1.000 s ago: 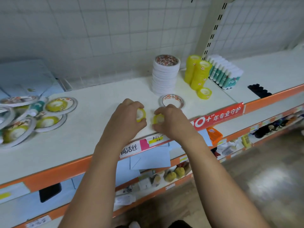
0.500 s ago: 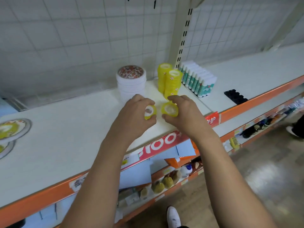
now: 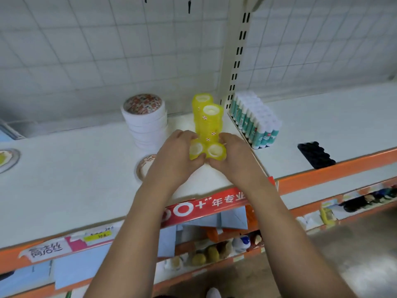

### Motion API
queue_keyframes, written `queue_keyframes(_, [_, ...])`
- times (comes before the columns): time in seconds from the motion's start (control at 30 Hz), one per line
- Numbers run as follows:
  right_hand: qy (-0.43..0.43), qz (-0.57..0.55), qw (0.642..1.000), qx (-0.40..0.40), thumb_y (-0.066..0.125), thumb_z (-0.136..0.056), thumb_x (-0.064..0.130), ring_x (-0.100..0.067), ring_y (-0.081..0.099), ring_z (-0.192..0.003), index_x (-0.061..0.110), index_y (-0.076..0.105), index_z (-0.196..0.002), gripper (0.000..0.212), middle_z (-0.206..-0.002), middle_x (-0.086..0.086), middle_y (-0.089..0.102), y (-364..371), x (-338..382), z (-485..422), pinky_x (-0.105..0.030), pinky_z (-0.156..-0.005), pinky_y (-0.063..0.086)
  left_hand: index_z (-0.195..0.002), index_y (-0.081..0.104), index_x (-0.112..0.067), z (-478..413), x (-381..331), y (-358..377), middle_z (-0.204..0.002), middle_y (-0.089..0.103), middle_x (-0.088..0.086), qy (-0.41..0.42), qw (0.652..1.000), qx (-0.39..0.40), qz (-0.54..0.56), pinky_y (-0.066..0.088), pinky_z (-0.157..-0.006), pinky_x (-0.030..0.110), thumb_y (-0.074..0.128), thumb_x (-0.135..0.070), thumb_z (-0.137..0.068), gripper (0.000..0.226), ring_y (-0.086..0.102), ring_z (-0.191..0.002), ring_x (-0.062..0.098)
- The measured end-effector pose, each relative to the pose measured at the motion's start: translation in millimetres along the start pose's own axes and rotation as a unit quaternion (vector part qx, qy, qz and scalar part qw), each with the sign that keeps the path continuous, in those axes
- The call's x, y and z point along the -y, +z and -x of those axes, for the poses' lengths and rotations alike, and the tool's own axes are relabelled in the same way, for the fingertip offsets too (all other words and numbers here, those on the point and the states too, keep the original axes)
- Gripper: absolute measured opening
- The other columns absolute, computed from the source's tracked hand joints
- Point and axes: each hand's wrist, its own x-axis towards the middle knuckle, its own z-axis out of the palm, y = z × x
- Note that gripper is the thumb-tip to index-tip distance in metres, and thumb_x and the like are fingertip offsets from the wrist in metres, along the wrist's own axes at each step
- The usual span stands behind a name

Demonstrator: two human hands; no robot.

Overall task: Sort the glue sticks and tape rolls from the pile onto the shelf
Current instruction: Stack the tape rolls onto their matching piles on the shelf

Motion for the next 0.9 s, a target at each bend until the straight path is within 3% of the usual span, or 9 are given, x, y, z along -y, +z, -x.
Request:
queue_keyframes(0.13, [-0.035, -0.022, 0.999, 0.005, 0.083, -0.071, 0.033, -0.028, 0.057, -0.099, 0.007, 0.061, -0.113, 0.054, -0.103, -0.011, 0.064, -4.6, -8.4, -2.7, -0.043, -0.085, 0.045, -0.122, 0.058, -0.010, -5.1, -6.8, 12.2, -0.113, 0.058, 0.008, -0.017, 0.999, -0.028, -0.003, 0.044, -0.080, 0.030, 0.075, -0.027, -0.077, 0.050, 0.059, -0.097, 0.025])
queue_keyframes(0.3, [-0.024, -0.042, 0.999, 0.025, 0.082, -0.071, 0.027, -0.024, 0.061, -0.092, 0.010, 0.064, -0.111, 0.047, -0.103, -0.010, 0.063, -12.0, -21.9, -1.8, -0.040, -0.080, 0.050, -0.126, 0.054, -0.011, -10.8, -18.0, 28.4, -0.117, 0.059, 0.007, -0.031, 0.999, -0.024, 0.010, 0.043, -0.083, 0.028, 0.078, -0.028, -0.076, 0.059, 0.058, -0.102, 0.024])
queue_keyframes(0.53, [-0.035, -0.055, 0.997, 0.048, 0.078, -0.077, 0.029, -0.019, 0.059, -0.090, 0.014, 0.067, -0.108, 0.036, -0.101, -0.006, 0.064, -16.0, -25.1, -3.5, -0.035, -0.078, 0.049, -0.130, 0.053, -0.010, -6.6, -14.9, 32.0, -0.119, 0.061, 0.006, -0.063, 0.997, -0.007, 0.032, 0.048, -0.091, 0.036, 0.082, -0.033, -0.073, 0.068, 0.059, -0.105, 0.023])
queue_keyframes(0.77, [-0.015, -0.060, 0.995, 0.082, 0.081, -0.075, 0.029, -0.020, 0.061, -0.089, 0.013, 0.071, -0.103, 0.034, -0.097, -0.005, 0.069, -19.1, -28.0, -8.4, -0.037, -0.079, 0.050, -0.100, 0.070, -0.016, -5.4, -13.0, 26.9, -0.090, 0.070, 0.001, -0.070, 0.997, 0.022, 0.025, 0.049, -0.074, 0.034, 0.078, -0.030, -0.078, 0.027, 0.061, -0.081, 0.016])
queue_keyframes(0.9, [-0.012, -0.064, 0.994, 0.086, 0.083, -0.073, 0.029, -0.020, 0.064, -0.086, 0.011, 0.072, -0.099, 0.034, -0.091, -0.006, 0.071, -19.1, -28.5, -12.6, -0.038, -0.078, 0.051, -0.104, 0.069, -0.015, -10.6, -18.8, 31.8, -0.093, 0.070, 0.003, -0.073, 0.997, 0.026, 0.018, 0.049, -0.078, 0.039, 0.077, -0.026, -0.078, 0.029, 0.063, -0.086, 0.022])
